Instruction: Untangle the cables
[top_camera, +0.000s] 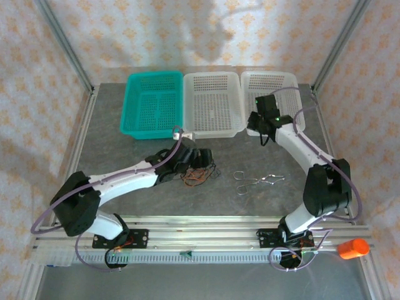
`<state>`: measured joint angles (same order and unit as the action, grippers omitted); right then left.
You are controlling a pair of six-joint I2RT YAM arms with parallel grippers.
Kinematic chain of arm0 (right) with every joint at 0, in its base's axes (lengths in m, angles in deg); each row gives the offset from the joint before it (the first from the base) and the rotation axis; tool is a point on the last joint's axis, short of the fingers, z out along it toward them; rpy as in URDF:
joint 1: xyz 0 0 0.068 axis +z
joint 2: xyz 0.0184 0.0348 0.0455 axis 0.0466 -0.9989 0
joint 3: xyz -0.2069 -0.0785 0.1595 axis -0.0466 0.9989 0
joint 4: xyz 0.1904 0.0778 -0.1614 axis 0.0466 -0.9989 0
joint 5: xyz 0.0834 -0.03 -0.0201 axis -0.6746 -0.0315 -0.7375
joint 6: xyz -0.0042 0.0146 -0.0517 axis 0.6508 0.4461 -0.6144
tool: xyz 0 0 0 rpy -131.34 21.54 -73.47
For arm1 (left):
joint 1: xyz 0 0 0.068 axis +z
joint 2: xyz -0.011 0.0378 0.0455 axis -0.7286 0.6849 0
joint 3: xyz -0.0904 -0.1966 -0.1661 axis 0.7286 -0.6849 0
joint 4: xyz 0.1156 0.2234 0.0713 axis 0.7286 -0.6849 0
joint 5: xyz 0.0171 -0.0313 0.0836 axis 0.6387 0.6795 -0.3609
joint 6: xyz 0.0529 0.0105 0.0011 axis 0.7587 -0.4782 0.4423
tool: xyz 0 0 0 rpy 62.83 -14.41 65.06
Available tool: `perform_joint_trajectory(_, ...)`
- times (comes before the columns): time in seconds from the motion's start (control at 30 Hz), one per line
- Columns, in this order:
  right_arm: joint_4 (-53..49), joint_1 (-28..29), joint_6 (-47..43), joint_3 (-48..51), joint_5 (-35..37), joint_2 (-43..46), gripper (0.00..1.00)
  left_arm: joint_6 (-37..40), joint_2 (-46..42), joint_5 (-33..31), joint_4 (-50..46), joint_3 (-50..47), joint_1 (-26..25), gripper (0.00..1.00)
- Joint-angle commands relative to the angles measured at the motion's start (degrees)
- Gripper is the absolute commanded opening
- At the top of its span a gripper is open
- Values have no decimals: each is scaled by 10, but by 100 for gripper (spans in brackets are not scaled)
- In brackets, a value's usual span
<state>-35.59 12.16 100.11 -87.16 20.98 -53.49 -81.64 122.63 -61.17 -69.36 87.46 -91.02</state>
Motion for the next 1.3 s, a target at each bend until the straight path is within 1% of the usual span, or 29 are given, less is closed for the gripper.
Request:
perform_joint_trajectory(0.0,-45,-12,-12,-37,28,-23,15,23,38,-28,-3,74,1,87)
perform_joint_trajectory(0.03,-46,-20,-7,-40,36,-22,15,28,50,-29,-11,96,3,87)
perform_joint_trajectory(0.1,-39,-56,14,-39,44,-10,15,40,80,-26,-32,148,17,86)
perform_joint_trajectory(0.2,-20,-116,29,-45,19,-13,15,51,131,-10,-58,225,45,86)
perform_joint_trajectory(0.27,-31,-136,27,-72,10,-37,15,58,173,4,-82,282,66,86)
perform_joint_trajectory(0.4,-53,-140,17,-131,7,-91,15,79,284,9,-170,422,97,86)
perform_joint_trajectory(0.6,-94,-142,-5,-212,36,-184,16,96,395,-6,-266,561,123,86)
perform_joint_trajectory(0.7,-103,-144,-7,-234,37,-213,16,96,426,-6,-288,597,134,86)
perform_joint_trajectory(0.83,-104,-144,-6,-244,27,-230,16,105,455,-9,-304,631,144,86)
perform_joint_trajectory(1.0,-104,-144,-6,-244,28,-231,16,110,484,-24,-336,671,155,86)
perform_joint_trajectory(1.27,-106,-144,-7,-245,29,-223,16,117,507,-54,-380,697,164,88)
